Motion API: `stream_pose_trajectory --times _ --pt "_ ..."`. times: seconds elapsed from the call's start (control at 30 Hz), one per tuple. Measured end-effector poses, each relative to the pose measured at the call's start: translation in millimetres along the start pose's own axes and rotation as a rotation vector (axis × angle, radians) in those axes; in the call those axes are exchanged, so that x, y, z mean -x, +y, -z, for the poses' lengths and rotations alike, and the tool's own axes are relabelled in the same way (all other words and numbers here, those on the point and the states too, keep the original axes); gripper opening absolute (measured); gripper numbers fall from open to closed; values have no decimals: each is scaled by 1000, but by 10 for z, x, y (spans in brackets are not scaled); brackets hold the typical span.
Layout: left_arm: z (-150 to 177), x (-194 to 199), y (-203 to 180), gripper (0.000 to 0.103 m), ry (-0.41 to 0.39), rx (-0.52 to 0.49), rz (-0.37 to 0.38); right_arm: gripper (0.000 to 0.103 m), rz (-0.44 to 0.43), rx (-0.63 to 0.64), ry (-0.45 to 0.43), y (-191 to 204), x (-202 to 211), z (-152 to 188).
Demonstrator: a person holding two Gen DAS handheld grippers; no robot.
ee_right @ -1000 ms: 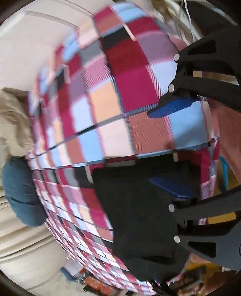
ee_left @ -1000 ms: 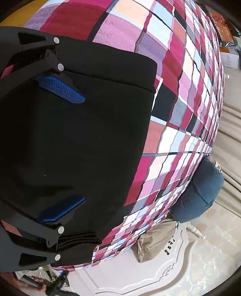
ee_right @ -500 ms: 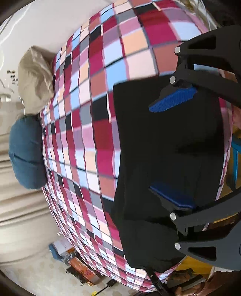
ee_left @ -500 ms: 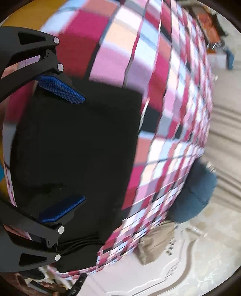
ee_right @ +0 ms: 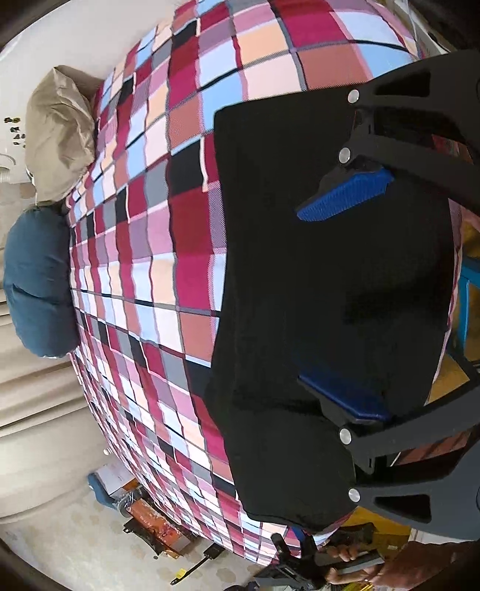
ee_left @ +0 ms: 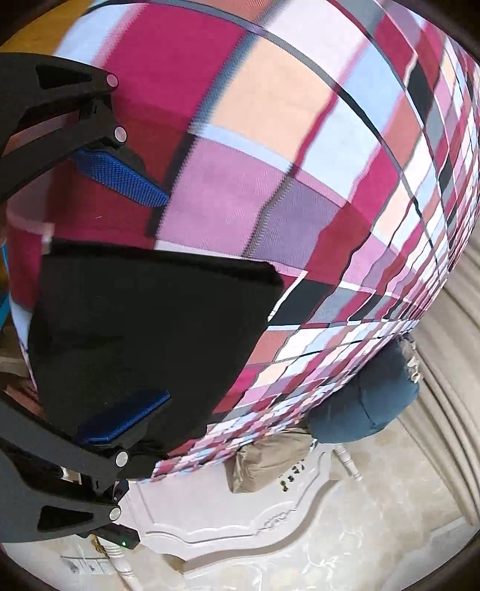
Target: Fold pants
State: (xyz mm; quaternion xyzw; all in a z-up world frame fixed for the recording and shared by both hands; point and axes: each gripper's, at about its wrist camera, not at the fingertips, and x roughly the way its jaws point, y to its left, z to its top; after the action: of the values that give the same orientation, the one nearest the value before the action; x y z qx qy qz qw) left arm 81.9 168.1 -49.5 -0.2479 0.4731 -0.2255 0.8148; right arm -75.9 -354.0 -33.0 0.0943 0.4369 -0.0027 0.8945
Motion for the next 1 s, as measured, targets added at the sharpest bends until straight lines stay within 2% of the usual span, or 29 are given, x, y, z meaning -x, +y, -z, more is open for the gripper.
stream_pose_trajectory --times 0.13,0.2,0.23,0.33,0.4,0.43,0.47,0.53,0.57,0.67,0.77,1.0 --pt "-83 -113 -81 98 36 -50 26 83 -18 -2 11 39 -21 29" --pt "-91 -221 -160 98 78 -38 115 83 -27 -4 16 54 -30 38" --pt "-90 -266 -174 97 91 -27 136 83 -29 -5 18 58 -31 42" --pt "-70 -369 -236 96 99 -21 122 83 -39 -6 23 76 -21 58" --pt "-83 -361 -232 58 100 -15 106 83 -43 -9 23 76 -1 65" --pt "-89 -397 -162 33 127 30 77 83 -48 -12 24 71 15 73" --pt "-103 -408 -89 29 137 73 78 83 -53 -14 24 65 28 81" --pt "-111 -402 -18 29 140 135 119 83 -63 -26 22 34 55 105" --pt "-109 -401 -30 28 140 133 112 83 -63 -31 22 16 63 119" --pt "-108 -380 -193 22 134 79 37 83 -60 -54 19 -58 79 156" --pt "-142 -322 -437 18 99 20 -7 83 -66 -84 20 -140 84 183" --pt "-218 -95 -827 17 16 -49 -32 83 -77 -94 2 -193 156 212"
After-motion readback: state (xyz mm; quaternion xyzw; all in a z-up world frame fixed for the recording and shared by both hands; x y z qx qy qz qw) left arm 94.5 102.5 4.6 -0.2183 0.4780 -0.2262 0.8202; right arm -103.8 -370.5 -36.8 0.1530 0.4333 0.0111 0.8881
